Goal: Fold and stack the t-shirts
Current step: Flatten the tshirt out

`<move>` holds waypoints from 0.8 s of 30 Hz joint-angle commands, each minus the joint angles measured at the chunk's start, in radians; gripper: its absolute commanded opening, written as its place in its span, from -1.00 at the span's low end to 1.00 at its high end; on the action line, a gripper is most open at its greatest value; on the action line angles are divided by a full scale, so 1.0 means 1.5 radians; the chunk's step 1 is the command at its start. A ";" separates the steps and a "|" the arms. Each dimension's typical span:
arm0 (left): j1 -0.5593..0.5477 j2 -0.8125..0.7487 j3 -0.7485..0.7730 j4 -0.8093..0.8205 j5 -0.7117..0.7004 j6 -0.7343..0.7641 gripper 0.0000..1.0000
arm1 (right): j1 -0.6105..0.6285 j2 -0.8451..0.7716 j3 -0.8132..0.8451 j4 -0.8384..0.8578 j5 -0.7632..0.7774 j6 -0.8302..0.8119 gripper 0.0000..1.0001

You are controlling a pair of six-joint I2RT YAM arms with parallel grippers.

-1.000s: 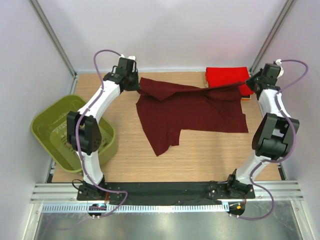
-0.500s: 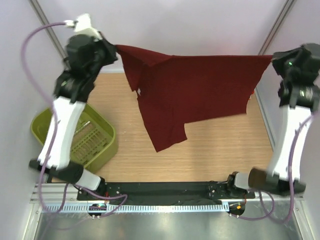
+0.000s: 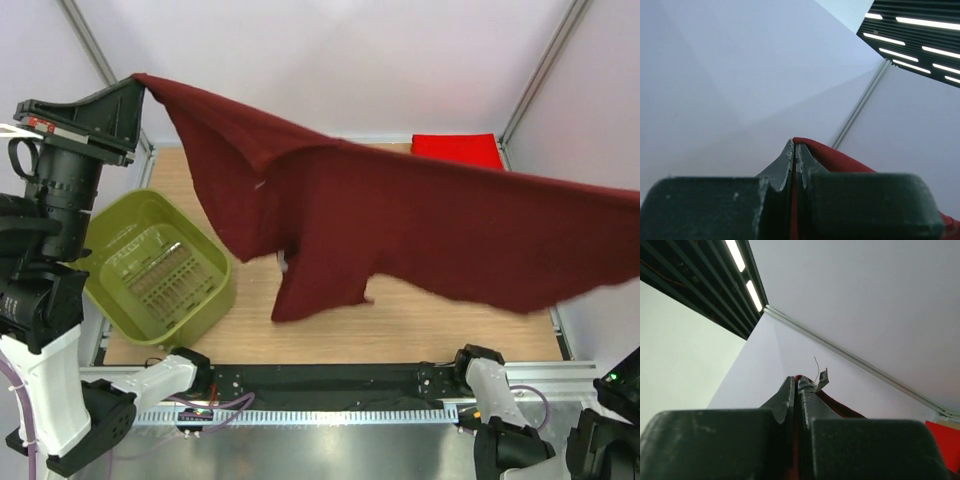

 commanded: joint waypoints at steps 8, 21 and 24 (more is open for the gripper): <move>0.001 -0.010 -0.113 0.022 -0.036 0.060 -0.99 | 0.002 0.002 -0.156 -0.050 0.026 -0.007 -0.98; 0.031 0.205 -0.344 0.135 -0.049 0.247 -0.99 | 0.002 0.076 -0.784 0.469 -0.222 -0.036 -0.98; 0.049 0.292 -0.370 0.182 -0.028 0.248 -0.99 | 0.003 0.144 -0.877 0.599 -0.237 -0.042 -0.98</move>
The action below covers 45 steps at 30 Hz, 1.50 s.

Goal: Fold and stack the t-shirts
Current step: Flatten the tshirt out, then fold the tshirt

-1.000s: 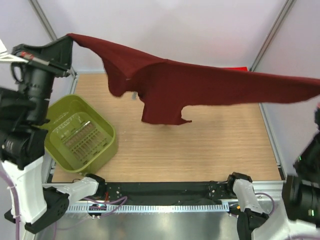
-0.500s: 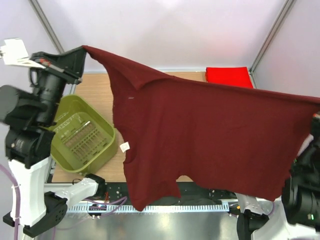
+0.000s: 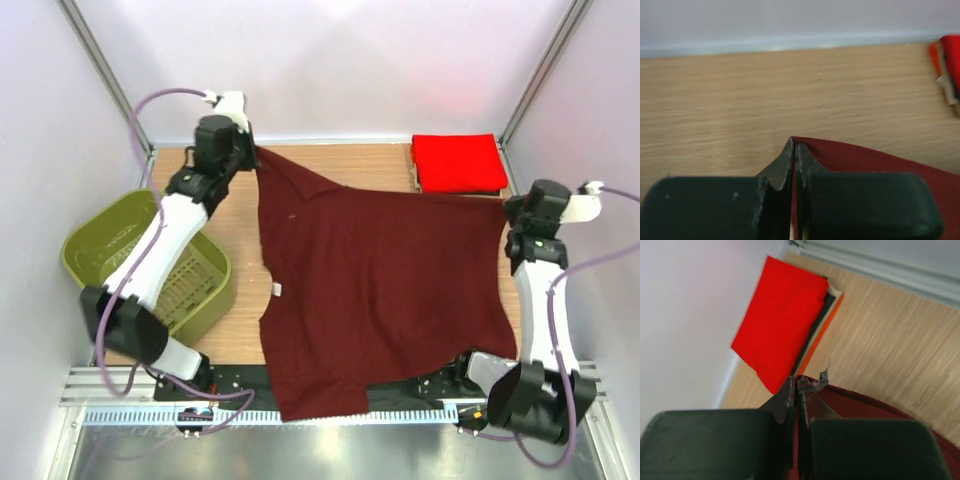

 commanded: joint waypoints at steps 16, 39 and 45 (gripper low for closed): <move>0.045 0.302 0.211 0.029 0.032 0.018 -0.99 | 0.018 0.432 0.068 0.485 -0.295 -0.047 -0.98; 0.035 0.341 0.312 -0.105 0.063 -0.027 -0.99 | 0.018 0.545 0.191 0.402 -0.331 -0.108 -0.98; 0.029 0.306 0.281 -0.250 0.048 -0.110 -0.99 | 0.014 0.539 0.195 0.327 -0.330 -0.138 -0.98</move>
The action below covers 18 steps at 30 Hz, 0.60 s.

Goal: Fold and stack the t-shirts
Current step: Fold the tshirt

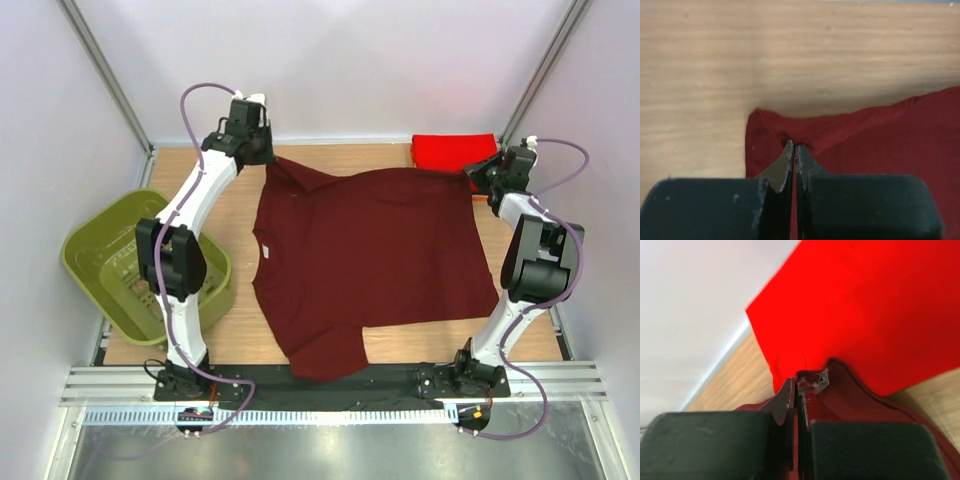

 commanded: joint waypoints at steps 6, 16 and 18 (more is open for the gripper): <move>-0.012 -0.092 -0.049 -0.159 0.054 -0.141 -1.00 | -0.017 -0.040 0.035 -0.137 0.025 -0.075 -0.98; -0.059 -0.126 -0.100 -0.285 0.008 -0.155 -0.99 | -0.037 -0.048 0.044 -0.235 0.020 -0.112 -0.98; -0.060 -0.135 -0.106 -0.301 0.005 -0.154 -0.99 | -0.037 -0.050 0.040 -0.250 0.016 -0.117 -0.98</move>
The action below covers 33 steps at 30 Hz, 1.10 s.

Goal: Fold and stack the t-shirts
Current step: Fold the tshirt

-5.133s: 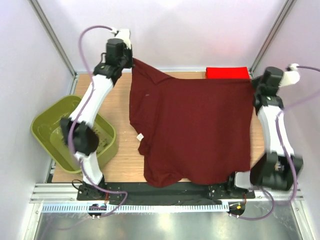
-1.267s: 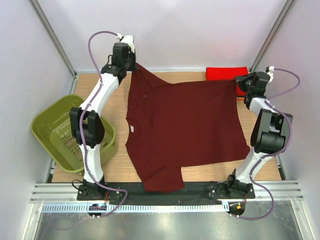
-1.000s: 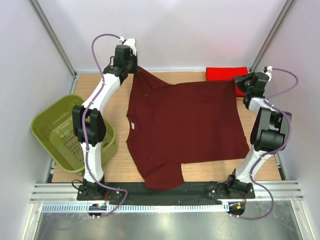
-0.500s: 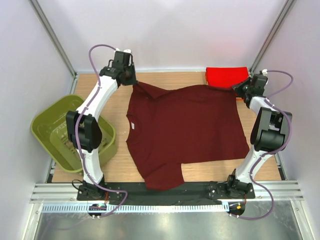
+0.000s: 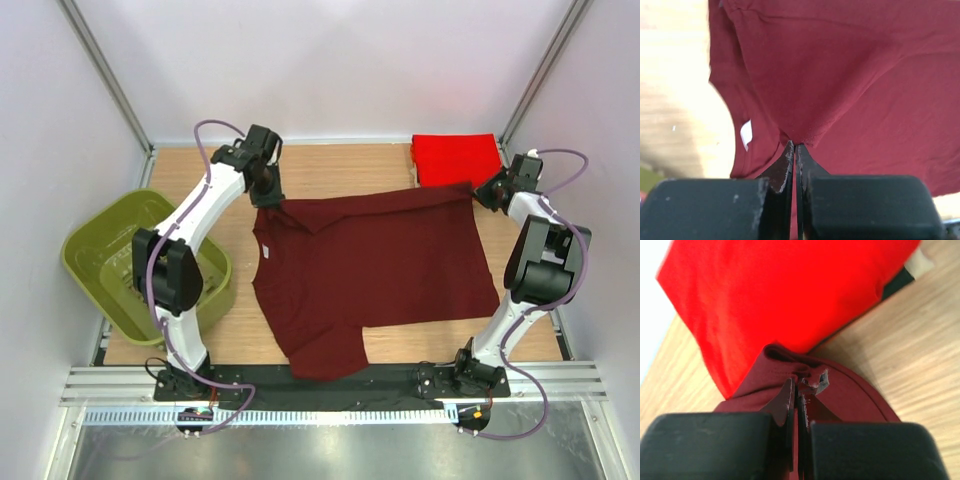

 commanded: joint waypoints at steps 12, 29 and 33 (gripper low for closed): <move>-0.015 -0.099 -0.126 -0.062 -0.006 -0.023 -1.00 | -0.005 -0.060 -0.039 -0.023 -0.008 -0.022 -0.98; -0.026 -0.123 -0.226 -0.044 0.030 -0.027 -1.00 | -0.011 -0.049 -0.091 -0.032 0.020 -0.027 -0.98; -0.026 -0.125 -0.226 -0.045 0.025 -0.023 -0.99 | -0.012 -0.049 -0.085 -0.033 0.030 -0.027 -0.98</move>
